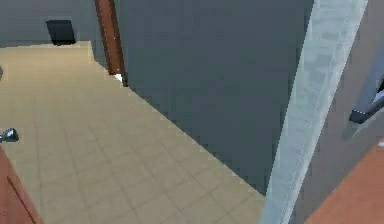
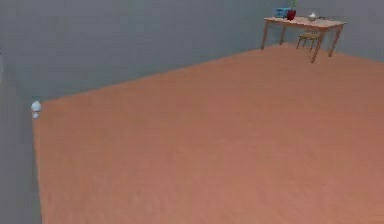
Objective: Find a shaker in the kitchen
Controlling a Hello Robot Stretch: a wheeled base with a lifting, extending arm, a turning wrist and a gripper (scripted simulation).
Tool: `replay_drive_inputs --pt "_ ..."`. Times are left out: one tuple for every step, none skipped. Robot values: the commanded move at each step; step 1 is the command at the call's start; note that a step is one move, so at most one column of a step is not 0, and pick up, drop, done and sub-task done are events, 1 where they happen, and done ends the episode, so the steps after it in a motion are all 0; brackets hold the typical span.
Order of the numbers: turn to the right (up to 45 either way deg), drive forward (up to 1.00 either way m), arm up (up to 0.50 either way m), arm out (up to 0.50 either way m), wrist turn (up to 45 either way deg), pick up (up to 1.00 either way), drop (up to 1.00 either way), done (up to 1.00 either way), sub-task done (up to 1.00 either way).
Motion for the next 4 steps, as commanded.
replay_drive_inputs --pt "0.0 0.15 0.00 0.00 0.0 0.00 0.00 0.00 0.00" --pt "-27.0 0.00 0.00 0.00 0.0 0.00 0.00 0.00 0.00" --pt "0.0 1.00 0.00 0.00 0.0 0.00 0.00 0.00 0.00" --pt "0.0 1.00 0.00 0.00 0.0 0.00 0.00 0.00 0.00"
